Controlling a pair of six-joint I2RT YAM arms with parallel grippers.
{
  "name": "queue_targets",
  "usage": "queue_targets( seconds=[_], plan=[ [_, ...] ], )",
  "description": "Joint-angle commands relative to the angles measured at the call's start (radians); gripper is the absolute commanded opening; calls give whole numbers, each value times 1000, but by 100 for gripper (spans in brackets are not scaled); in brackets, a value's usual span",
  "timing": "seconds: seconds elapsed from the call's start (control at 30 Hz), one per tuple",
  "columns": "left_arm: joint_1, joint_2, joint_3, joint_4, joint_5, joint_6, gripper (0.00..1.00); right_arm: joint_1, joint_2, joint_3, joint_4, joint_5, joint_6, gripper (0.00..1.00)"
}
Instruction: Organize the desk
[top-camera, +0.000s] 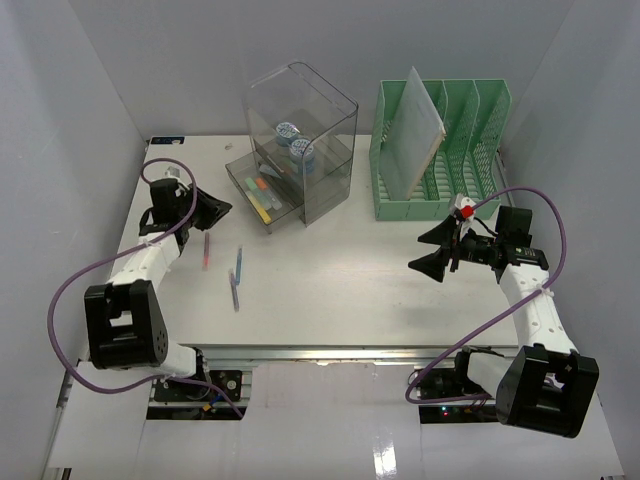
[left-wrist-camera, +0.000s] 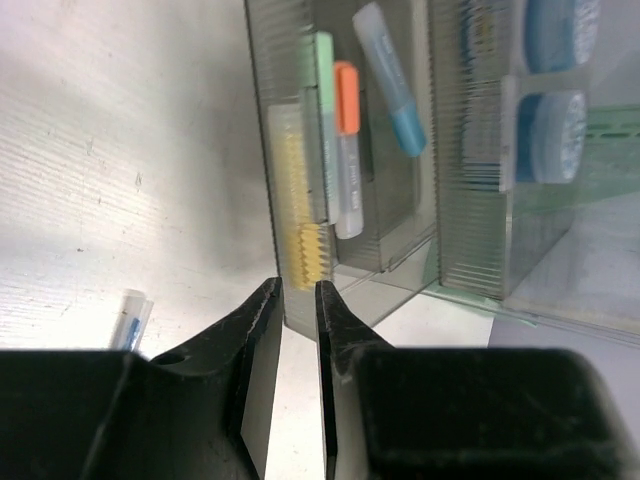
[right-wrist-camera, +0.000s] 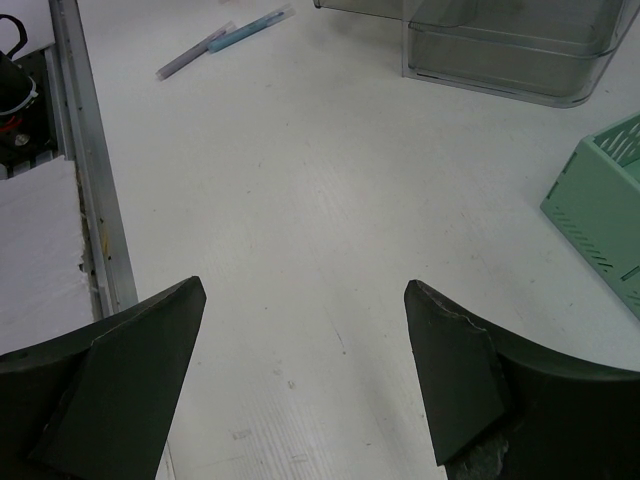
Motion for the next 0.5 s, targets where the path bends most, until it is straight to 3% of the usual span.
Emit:
queue_targets(
  seconds=[0.0,0.47],
  plan=[
    [1,50,49,30,57,6,30,-3,1,2,-12,-26,-16,87],
    [-6,361,274,-14,97,29,27,-3,8,4,-13,-25,-15,87]
  ],
)
